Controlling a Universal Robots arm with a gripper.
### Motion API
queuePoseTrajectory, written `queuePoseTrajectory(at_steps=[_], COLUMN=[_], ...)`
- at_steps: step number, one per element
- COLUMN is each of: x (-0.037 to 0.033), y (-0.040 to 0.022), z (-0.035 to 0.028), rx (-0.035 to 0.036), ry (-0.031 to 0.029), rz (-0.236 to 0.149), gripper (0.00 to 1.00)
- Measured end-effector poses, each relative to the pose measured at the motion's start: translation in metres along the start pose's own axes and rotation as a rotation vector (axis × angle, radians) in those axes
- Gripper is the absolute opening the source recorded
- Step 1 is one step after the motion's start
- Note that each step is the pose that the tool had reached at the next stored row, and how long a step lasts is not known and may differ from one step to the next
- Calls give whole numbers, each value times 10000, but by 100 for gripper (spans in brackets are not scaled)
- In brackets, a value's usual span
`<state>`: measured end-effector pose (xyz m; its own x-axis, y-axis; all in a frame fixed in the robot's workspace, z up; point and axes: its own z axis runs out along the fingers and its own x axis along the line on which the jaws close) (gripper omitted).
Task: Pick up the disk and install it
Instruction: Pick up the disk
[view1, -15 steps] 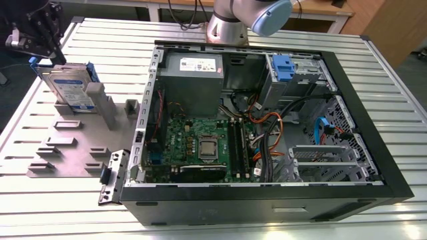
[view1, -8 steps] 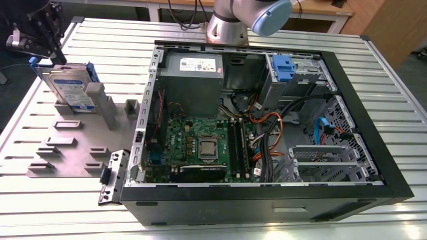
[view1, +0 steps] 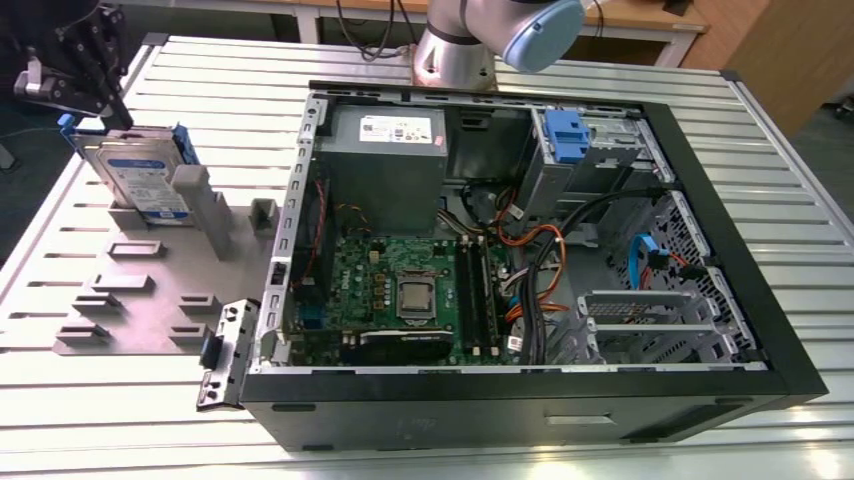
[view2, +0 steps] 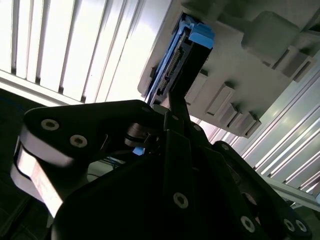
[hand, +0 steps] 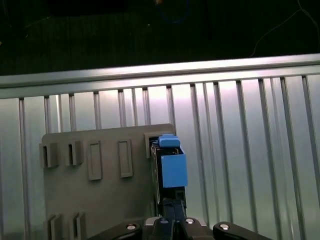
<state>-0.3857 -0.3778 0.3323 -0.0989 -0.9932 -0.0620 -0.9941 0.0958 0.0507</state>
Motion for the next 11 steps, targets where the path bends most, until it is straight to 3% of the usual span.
queuePoseTrajectory(at_steps=[11], x=[0], y=[0], z=[0], rx=[-5], ry=[5], rz=[-76], gripper=[11])
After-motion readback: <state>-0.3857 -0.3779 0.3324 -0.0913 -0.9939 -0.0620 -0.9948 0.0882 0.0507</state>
